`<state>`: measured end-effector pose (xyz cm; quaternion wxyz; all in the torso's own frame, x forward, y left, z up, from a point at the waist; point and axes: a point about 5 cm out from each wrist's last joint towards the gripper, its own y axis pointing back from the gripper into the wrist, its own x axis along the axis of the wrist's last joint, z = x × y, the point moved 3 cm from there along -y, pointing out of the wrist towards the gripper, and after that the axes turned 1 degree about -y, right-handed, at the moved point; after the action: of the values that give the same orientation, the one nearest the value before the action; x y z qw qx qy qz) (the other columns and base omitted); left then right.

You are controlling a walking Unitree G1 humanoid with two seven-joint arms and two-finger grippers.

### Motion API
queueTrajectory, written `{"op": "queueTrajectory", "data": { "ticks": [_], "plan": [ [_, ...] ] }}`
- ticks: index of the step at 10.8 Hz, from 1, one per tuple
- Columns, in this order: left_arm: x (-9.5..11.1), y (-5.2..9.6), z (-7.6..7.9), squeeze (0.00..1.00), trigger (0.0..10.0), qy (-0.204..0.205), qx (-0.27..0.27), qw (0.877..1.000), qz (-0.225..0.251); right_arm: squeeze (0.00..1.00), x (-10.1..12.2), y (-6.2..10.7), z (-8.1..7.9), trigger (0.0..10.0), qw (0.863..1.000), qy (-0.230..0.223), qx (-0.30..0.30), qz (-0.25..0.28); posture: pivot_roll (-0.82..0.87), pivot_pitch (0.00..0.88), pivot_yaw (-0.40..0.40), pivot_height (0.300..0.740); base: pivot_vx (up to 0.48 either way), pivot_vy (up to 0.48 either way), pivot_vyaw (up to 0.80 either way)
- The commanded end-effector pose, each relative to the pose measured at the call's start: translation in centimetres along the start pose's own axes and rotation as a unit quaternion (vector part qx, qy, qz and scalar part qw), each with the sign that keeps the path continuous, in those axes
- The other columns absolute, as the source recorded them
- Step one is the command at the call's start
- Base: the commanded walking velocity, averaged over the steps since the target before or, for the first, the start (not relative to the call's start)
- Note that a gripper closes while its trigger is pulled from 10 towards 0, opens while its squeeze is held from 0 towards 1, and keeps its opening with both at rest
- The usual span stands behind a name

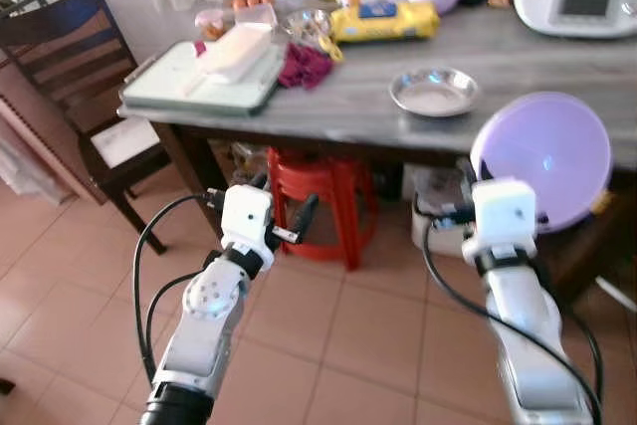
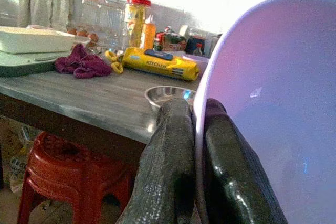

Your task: Setting the table

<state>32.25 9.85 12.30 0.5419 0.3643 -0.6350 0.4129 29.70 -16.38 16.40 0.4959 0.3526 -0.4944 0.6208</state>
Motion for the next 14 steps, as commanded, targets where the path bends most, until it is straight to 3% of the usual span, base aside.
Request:
{"op": "queueTrajectory", "data": {
  "ticks": [1,3,5,9,14],
  "plan": [
    [-0.1,0.6,-1.4,0.0,10.0,-0.006,0.02,1.0,-0.005,0.0,0.7,0.2,0.2,10.0,1.0,-0.011,-0.012,0.008,-0.09,0.096,0.118,0.74,0.386,0.0,0.0],
    [-0.8,1.7,-1.8,0.0,10.0,-0.007,0.031,0.999,-0.016,0.0,-0.2,2.4,1.4,10.0,0.999,-0.008,-0.04,-0.018,-0.11,0.098,0.124,0.74,0.384,0.0,0.0],
    [-1.0,2.0,-1.9,0.0,10.0,-0.007,0.032,0.999,-0.021,0.0,-0.4,2.9,2.0,10.0,0.998,-0.005,-0.05,-0.027,-0.12,0.099,0.125,0.74,0.379,0.0,-0.22],
    [-0.8,1.7,-1.6,0.0,10.0,-0.004,0.027,0.999,-0.018,0.0,0.3,2.1,2.3,10.0,0.999,-0.003,-0.05,-0.015,-0.12,0.1,0.123,0.74,0.379,0.0,-0.56],
    [-1.0,2.7,-2.0,0.0,10.0,-0.008,0.039,0.999,-0.026,0.0,0.6,2.1,1.7,10.0,0.999,0.009,-0.035,-0.009,-0.11,0.105,0.124,0.74,0.358,0.0,0.0]
  ]
}}
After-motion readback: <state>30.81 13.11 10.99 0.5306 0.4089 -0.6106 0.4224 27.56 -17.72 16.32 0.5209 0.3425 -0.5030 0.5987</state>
